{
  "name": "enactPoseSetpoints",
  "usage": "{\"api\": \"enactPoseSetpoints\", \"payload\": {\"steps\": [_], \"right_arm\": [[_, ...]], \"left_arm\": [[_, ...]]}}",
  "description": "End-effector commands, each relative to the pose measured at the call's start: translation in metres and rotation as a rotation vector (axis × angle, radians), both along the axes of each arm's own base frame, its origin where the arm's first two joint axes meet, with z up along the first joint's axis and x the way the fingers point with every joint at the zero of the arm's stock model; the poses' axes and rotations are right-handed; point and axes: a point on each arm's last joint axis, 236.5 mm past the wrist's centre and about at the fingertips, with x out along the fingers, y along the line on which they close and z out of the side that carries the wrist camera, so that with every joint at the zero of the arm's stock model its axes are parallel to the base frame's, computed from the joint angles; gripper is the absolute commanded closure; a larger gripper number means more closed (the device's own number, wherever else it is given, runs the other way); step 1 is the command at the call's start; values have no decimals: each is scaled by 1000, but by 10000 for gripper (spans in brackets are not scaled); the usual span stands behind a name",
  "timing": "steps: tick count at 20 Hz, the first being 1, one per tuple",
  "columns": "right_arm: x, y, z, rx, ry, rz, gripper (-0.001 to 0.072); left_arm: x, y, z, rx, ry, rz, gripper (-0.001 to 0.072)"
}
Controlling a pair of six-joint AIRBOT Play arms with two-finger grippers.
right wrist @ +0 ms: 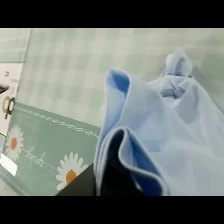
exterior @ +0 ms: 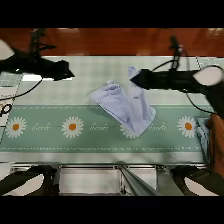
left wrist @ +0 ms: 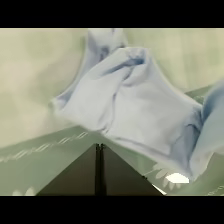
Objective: Fold the shirts.
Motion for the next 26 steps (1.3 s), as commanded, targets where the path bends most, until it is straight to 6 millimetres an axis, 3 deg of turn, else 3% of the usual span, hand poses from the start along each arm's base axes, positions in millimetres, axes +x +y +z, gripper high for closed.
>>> {"api": "enactPoseSetpoints", "payload": {"steps": [1, 5, 9, 10, 11, 12, 14, 16, 18, 20, 21, 22, 23, 24, 25, 26], "right_arm": [[38, 61, -49, -9, 44, 52, 683], [63, 98, -78, 16, 95, 87, 683], [62, 113, -102, 8, 133, 109, 677], [61, 114, -104, 9, 141, 111, 569], [57, 114, -104, 11, 160, 118, 371], [52, 112, -104, 12, 179, 134, 297], [38, 99, -99, 13, 236, 194, 298], [27, 62, -77, -8, 264, 248, 299], [20, 0, -39, -73, 235, 251, 299], [5, -86, -3, -232, 186, 168, 299], [-7, -142, 6, -380, 167, 70, 299], [-26, -202, 6, -546, 173, -65, 299], [-49, -250, 0, -658, 197, -204, 299], [-76, -282, -16, -693, 232, -335, 299], [-100, -291, -43, -652, 273, -417, 299], [-120, -279, -79, -543, 318, -459, 297]], "left_arm": [[-33, 40, -12, 22, -14, 84, 687], [-40, 38, -25, 0, -5, 105, 687], [-36, 34, -25, -34, -15, 125, 687], [-36, 34, -26, -34, -15, 124, 687], [-36, 34, -26, -33, -15, 124, 687], [-35, 34, -25, -33, -16, 125, 687], [-32, 35, -24, -32, -29, 133, 687], [-28, 44, -23, -30, -40, 158, 687], [-29, 64, -25, -31, -17, 203, 687], [-37, 85, -29, -35, 34, 244, 687], [-41, 92, -31, -37, 50, 259, 687], [-43, 96, -31, -38, 53, 270, 687], [-45, 96, -32, -41, 49, 278, 688], [-47, 90, -34, -64, 50, 280, 687], [-50, 82, -37, -91, 57, 274, 687], [-54, 70, -43, -109, 65, 257, 687]]}}
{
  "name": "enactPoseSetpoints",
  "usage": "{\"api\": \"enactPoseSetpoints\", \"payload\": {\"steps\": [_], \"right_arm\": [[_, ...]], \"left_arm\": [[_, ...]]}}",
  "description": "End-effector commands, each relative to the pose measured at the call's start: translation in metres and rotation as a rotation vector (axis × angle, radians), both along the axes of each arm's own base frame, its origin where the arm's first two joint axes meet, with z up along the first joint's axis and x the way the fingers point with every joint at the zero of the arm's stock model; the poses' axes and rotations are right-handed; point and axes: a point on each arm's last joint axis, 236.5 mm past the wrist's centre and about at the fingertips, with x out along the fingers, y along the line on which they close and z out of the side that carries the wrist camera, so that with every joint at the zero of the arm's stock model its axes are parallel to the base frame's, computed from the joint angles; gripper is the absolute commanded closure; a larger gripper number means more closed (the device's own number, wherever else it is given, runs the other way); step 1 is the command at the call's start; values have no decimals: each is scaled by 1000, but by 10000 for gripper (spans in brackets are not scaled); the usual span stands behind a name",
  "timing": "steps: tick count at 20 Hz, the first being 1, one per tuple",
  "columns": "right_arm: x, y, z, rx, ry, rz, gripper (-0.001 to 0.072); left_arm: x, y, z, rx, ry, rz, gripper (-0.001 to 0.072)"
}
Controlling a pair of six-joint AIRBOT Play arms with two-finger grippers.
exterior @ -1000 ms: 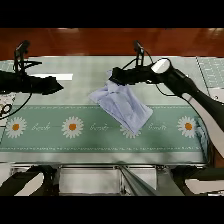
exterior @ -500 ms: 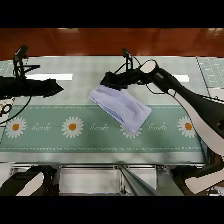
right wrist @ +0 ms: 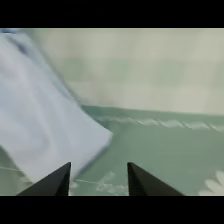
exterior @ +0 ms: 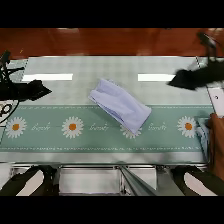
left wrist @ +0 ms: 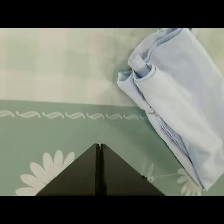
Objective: Fold the shirts.
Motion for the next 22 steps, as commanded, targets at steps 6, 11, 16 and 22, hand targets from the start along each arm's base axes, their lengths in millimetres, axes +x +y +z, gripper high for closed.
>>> {"api": "enactPoseSetpoints", "payload": {"steps": [6, 11, 16, 22], "right_arm": [[-72, 51, -155, 537, 103, -416, 295], [-61, 112, -186, 610, 264, -284, 295], [-36, 146, -199, 618, 342, -230, 305], [22, 188, -139, 620, 179, -19, 683]], "left_arm": [[-24, -67, -39, -45, 28, -121, 687], [-22, -73, -40, -40, 15, -130, 687], [-22, -73, -40, -40, 14, -130, 687], [-21, -73, -39, -40, 12, -128, 687]]}}
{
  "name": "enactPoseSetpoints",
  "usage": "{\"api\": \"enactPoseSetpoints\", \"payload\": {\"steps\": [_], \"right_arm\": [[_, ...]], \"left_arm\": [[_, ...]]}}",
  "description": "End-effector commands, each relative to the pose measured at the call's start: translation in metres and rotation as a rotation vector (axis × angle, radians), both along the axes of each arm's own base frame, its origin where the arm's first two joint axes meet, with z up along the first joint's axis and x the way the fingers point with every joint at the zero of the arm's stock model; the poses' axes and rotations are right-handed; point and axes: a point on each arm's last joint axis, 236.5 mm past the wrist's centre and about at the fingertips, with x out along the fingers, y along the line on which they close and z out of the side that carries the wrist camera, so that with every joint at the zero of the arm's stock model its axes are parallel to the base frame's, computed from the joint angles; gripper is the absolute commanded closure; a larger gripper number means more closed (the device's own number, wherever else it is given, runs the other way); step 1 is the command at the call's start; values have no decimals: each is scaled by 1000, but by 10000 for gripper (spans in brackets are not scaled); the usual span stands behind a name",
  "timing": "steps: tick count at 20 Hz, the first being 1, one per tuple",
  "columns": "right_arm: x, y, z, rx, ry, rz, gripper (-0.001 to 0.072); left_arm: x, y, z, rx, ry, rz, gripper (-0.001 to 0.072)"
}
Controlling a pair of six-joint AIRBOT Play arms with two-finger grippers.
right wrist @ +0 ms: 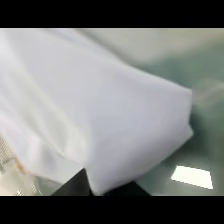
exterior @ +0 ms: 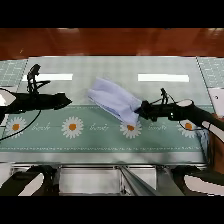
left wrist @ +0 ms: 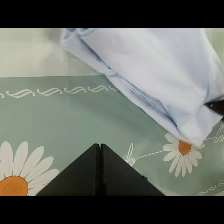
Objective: Fold the shirts.
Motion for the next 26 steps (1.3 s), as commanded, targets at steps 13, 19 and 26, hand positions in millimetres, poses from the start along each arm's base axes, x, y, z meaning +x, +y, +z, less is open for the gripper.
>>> {"api": "enactPoseSetpoints", "payload": {"steps": [13, 19, 26], "right_arm": [[103, -121, 292, -485, -433, 143, 684], [55, -274, 349, -589, -402, -193, 684], [-17, -396, 358, -605, -301, -515, 684]], "left_arm": [[5, 2, 1, 2, -16, 14, 687], [4, 1, 1, 1, -13, 11, 687], [11, 19, 2, 3, -18, 66, 687]]}}
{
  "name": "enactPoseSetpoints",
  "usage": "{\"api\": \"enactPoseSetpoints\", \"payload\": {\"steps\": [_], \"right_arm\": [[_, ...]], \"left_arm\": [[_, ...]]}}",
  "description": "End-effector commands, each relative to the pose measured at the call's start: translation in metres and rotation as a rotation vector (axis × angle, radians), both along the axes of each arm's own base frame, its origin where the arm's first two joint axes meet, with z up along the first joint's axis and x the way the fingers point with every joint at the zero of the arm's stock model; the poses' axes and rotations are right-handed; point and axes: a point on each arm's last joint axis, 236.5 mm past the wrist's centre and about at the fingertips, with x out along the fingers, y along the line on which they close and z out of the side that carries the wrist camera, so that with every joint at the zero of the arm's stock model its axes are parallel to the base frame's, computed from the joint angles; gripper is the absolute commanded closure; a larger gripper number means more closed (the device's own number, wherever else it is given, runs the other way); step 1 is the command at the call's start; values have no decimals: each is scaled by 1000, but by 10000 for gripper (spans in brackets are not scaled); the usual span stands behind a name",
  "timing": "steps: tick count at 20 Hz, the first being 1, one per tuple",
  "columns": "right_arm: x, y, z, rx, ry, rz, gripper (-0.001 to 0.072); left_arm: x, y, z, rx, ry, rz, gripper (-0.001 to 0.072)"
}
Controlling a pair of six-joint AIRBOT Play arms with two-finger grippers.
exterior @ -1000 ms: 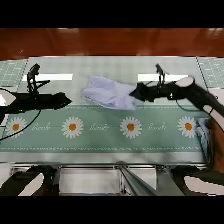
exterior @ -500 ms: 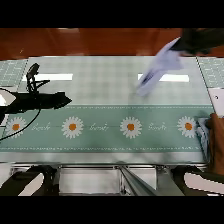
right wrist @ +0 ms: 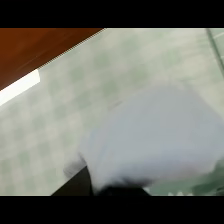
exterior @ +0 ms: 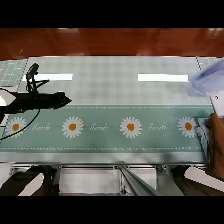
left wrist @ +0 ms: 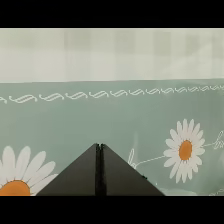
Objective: Fold the shirts.
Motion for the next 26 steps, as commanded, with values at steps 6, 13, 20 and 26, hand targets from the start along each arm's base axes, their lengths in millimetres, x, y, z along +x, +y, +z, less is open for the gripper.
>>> {"api": "enactPoseSetpoints", "payload": {"steps": [6, 13, 20, 26], "right_arm": [[-115, -96, -32, -13, 251, -348, 684], [-225, -92, -89, 39, 512, -609, 683], [-343, -30, -177, 61, 931, -801, 683], [-377, -6, -213, 110, 1098, -872, 302]], "left_arm": [[27, 68, 15, 7, -44, 197, 687], [45, 97, 23, 51, -134, 269, 687], [71, 114, 40, 86, -257, 357, 687], [80, 91, 10, 83, -199, 303, 687]]}}
